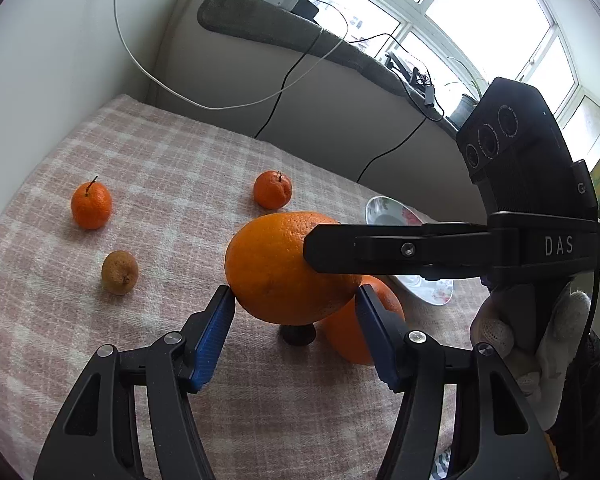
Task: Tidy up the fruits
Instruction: 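Lift the large orange with the right tool and lower it onto the plate, then open the right tool and withdraw from the orange on the plate, then close the right tool around the second large orange, then carry the second orange with the right tool onto the plate beside the first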
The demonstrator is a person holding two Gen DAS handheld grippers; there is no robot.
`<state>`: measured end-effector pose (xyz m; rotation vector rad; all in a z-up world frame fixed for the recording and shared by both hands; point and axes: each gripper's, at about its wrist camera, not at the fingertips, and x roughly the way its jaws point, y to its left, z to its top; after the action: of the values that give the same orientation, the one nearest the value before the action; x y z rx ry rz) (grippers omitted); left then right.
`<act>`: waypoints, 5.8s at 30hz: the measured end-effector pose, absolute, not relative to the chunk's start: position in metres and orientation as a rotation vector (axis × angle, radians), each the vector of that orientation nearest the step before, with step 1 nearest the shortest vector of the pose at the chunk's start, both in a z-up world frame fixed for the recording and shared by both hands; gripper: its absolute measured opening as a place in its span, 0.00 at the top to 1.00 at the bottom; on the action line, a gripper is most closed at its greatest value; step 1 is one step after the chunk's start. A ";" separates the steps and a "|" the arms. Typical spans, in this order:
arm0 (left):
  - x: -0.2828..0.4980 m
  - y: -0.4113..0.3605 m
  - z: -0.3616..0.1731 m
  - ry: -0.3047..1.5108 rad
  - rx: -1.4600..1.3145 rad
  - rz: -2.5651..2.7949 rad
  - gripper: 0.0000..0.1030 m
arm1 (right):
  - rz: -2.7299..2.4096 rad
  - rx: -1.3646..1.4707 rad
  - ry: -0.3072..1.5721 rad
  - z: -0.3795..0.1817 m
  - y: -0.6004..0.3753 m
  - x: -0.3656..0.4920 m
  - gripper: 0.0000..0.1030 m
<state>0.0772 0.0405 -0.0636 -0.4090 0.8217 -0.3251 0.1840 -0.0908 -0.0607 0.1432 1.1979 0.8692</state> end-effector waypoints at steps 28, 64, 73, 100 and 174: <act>0.130 -0.129 -0.035 0.847 -0.233 -0.525 0.39 | 0.692 0.358 1.059 -0.038 -0.283 0.192 0.32; 0.168 -0.169 -0.055 0.930 -0.207 -0.548 0.42 | 0.546 0.410 1.030 -0.053 -0.348 0.219 0.32; 0.139 -0.141 -0.040 0.888 -0.177 -0.525 0.40 | 0.500 0.261 0.981 -0.037 -0.330 0.193 0.27; 0.058 -0.044 -0.065 0.896 -0.103 -0.305 0.39 | 0.515 -0.026 0.852 -0.029 -0.243 0.111 0.21; 0.095 -0.052 -0.057 0.831 -0.183 -0.464 0.42 | 0.785 0.278 1.152 -0.061 -0.195 0.184 0.36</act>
<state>0.0954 -0.0518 -0.0575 -0.1835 0.8310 -0.4640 0.1844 -0.1953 -0.0609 0.2779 1.1523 0.7849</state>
